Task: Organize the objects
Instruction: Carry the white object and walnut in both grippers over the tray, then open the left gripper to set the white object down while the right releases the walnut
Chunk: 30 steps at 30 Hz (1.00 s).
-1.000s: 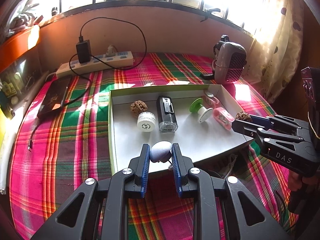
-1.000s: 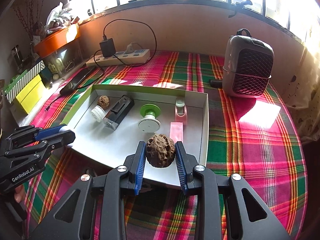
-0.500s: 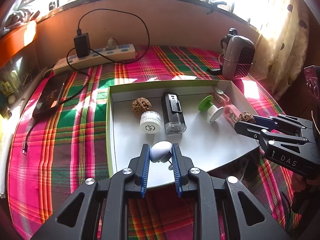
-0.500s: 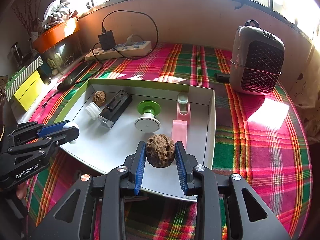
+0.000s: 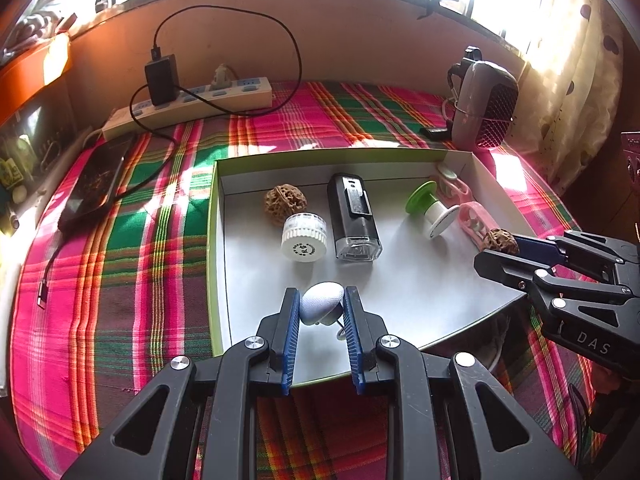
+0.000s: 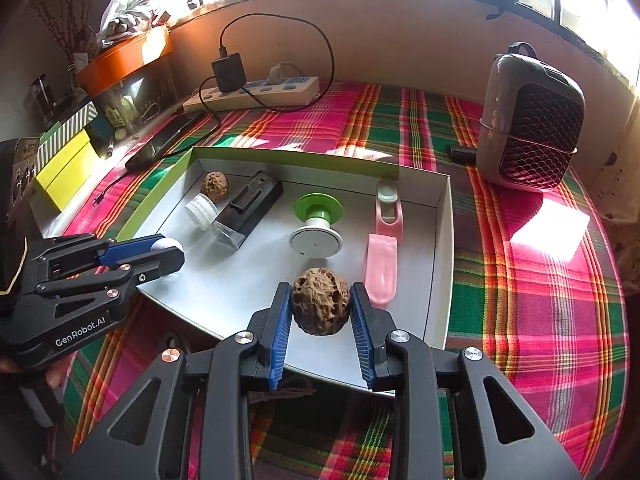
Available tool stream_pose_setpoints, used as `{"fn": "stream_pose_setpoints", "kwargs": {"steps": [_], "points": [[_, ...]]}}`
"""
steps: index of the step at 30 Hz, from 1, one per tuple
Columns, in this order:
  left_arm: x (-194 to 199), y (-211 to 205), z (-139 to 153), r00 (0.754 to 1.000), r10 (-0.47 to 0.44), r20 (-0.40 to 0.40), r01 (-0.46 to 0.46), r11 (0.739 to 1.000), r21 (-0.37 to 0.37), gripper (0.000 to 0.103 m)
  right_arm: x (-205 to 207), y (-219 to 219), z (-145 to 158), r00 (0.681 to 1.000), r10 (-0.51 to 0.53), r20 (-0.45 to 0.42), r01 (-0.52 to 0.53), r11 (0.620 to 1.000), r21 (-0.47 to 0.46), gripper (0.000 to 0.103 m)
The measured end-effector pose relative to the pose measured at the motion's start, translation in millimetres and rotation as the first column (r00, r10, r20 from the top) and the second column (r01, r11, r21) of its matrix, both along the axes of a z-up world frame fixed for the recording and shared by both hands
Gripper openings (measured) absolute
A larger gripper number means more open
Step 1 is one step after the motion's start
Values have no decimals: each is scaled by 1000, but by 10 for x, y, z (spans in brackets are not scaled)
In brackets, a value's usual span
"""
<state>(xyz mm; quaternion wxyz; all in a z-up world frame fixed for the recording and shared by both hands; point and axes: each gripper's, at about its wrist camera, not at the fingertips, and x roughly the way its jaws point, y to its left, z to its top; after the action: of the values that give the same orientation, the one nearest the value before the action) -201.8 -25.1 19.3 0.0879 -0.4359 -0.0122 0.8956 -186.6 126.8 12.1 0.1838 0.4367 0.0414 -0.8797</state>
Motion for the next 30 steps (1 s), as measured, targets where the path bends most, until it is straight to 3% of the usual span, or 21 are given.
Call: {"fn": "stream_pose_setpoints", "kwargs": {"steps": [8,21,30], "points": [[-12,-5,-3,1000,7,2,-7,1000,-1,20,-57,-31,-93,1000,-6,18,5,999,40,30],[-77,11,-30,1000,13,-2,-13,999,-36,20,-106,16,-125,998,-53,-33,57,990,129,31],[-86,23,-34,1000,15,-2,-15,999,-42,20,-91,-4,-122,998,-52,-43,58,989,135,31]]}}
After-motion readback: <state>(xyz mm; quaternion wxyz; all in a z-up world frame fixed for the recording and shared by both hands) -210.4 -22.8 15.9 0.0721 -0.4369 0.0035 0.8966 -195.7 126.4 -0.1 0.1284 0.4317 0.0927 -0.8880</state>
